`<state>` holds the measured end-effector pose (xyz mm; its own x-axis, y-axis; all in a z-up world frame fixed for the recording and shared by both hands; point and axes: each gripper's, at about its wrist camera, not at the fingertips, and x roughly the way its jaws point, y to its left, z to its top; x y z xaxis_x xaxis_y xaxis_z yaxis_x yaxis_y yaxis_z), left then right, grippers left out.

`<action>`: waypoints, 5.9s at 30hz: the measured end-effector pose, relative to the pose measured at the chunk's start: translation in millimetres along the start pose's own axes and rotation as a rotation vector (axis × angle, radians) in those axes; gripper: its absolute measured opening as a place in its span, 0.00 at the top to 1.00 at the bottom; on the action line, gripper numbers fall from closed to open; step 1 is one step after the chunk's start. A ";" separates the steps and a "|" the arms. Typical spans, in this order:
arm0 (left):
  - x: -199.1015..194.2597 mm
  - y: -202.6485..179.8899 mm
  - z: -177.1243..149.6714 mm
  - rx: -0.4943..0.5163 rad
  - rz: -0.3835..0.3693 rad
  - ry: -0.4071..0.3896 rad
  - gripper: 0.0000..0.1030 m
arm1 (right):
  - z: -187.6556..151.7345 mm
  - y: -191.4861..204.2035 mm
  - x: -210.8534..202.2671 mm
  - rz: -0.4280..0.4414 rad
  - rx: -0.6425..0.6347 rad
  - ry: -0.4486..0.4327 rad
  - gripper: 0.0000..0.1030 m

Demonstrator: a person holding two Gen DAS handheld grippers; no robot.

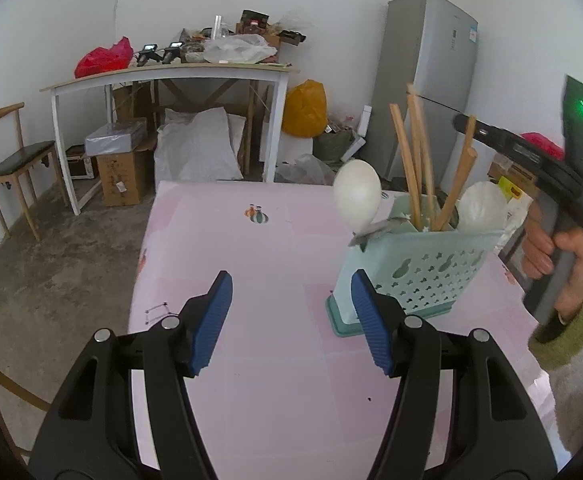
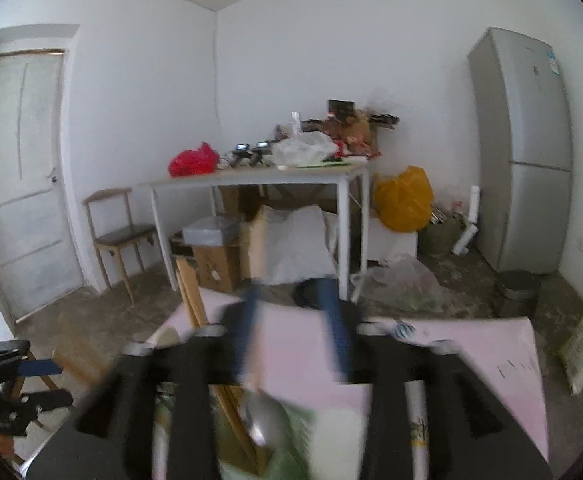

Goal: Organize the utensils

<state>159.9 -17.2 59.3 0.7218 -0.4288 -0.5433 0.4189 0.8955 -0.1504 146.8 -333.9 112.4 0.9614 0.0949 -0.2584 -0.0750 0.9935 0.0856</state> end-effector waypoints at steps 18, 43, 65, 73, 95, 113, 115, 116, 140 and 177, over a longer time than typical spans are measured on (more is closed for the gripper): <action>54.0 -51.8 -15.4 0.110 -0.189 -0.041 0.30 | -112.0 -109.2 -41.8 0.162 0.529 0.178 0.46; 53.7 -55.2 -17.2 0.081 -0.160 0.022 0.30 | -133.8 -49.3 -18.5 0.364 0.515 0.273 0.37; -50.3 -64.6 -42.0 0.078 0.183 0.017 0.09 | -123.2 62.6 -104.6 -0.293 0.179 0.418 0.13; -81.8 -69.2 -51.5 0.117 0.371 -0.004 0.08 | -127.5 87.5 -121.6 -0.441 0.078 0.407 0.07; -106.9 -52.6 -38.0 0.023 0.501 0.018 0.08 | -108.3 96.4 -134.7 -0.489 0.054 0.375 0.06; -103.1 -50.0 -39.6 0.017 0.499 0.045 0.08 | -107.2 99.0 -135.7 -0.473 0.049 0.372 0.06; -103.5 -49.7 -40.0 0.015 0.500 0.045 0.08 | -106.3 99.6 -136.4 -0.474 0.048 0.371 0.06; -103.3 -49.6 -39.9 0.015 0.500 0.046 0.08 | -106.0 99.9 -136.7 -0.475 0.046 0.370 0.06; -101.3 -44.4 -42.7 0.008 0.513 0.058 0.08 | -105.0 99.8 -137.7 -0.478 0.049 0.378 0.06; -102.2 -42.3 -41.9 0.008 0.510 0.063 0.08 | -102.3 101.2 -137.9 -0.474 0.052 0.373 0.06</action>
<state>45.3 -6.3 86.6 0.8010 0.0704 -0.5945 0.0264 0.9879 0.1525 -20.5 -240.0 58.3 0.7281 -0.3326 -0.5994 0.3612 0.9293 -0.0770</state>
